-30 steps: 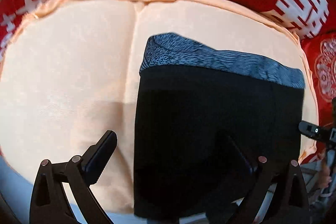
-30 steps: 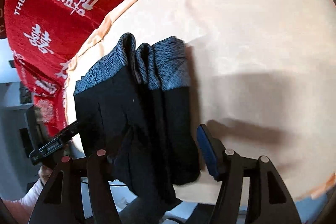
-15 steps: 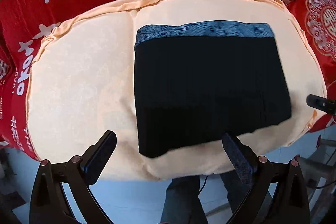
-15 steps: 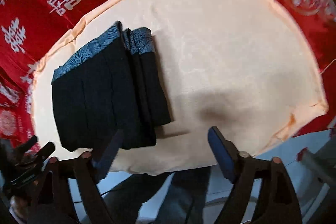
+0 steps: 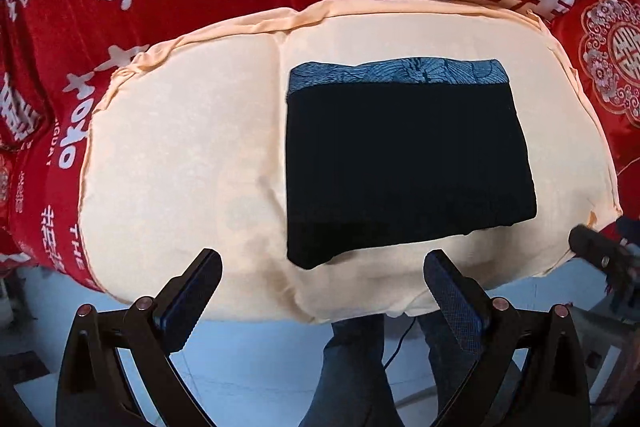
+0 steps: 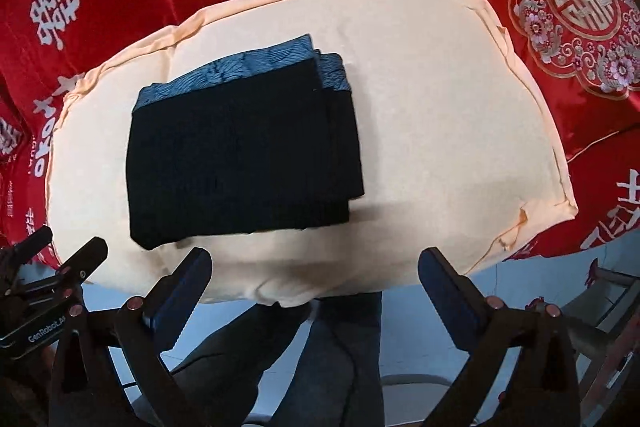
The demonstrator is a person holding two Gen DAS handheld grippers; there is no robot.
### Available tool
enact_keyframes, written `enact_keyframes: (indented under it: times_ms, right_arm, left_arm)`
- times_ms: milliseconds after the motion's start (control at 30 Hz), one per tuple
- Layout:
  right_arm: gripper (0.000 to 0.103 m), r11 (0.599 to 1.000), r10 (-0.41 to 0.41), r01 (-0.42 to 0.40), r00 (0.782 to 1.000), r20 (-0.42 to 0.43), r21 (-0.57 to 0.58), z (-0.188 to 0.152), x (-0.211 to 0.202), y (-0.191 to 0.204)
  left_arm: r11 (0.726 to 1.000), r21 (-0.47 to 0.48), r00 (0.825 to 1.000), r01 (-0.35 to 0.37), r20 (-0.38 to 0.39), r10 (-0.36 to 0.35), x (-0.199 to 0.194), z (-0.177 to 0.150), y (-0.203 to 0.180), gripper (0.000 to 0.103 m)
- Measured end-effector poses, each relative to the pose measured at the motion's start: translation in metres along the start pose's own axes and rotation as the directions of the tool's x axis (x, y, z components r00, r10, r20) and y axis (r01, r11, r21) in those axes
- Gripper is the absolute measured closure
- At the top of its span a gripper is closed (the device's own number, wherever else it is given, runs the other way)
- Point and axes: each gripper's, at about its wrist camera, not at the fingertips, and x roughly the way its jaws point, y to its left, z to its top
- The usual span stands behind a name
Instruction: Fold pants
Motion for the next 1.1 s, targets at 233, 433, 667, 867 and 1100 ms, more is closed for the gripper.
enact_keyframes:
  times_ms: [233, 433, 667, 867, 1100]
  right_arm:
    - [0.0, 1.0, -0.01, 0.01, 1.0, -0.012, -0.008, -0.002, -0.007, 0.017]
    - [0.0, 1.0, -0.006, 0.006, 1.0, -0.015, -0.007, 0.001, -0.01, 0.022]
    - [0.0, 1.0, -0.016, 0.016, 1.0, -0.006, -0.012, 0.002, -0.015, 0.024]
    - [0.0, 1.0, -0.022, 0.022, 1.0, -0.002, -0.013, 0.002, -0.017, 0.025]
    - [0.0, 1.0, -0.025, 0.025, 1.0, -0.002, -0.015, 0.002, -0.018, 0.025]
  left_arm:
    - [1.0, -0.021, 1.0, -0.007, 0.003, 0.007, -0.011, -0.002, 0.008, 0.002]
    - [1.0, -0.02, 1.0, -0.003, 0.003, 0.003, -0.014, -0.003, 0.011, 0.002]
    - [1.0, -0.013, 1.0, 0.006, 0.012, -0.006, -0.02, -0.003, 0.009, 0.002]
    - [1.0, -0.005, 1.0, 0.006, 0.012, -0.006, -0.021, -0.005, 0.007, 0.002]
    - [1.0, -0.001, 1.0, 0.009, 0.003, -0.009, -0.019, -0.005, 0.006, 0.002]
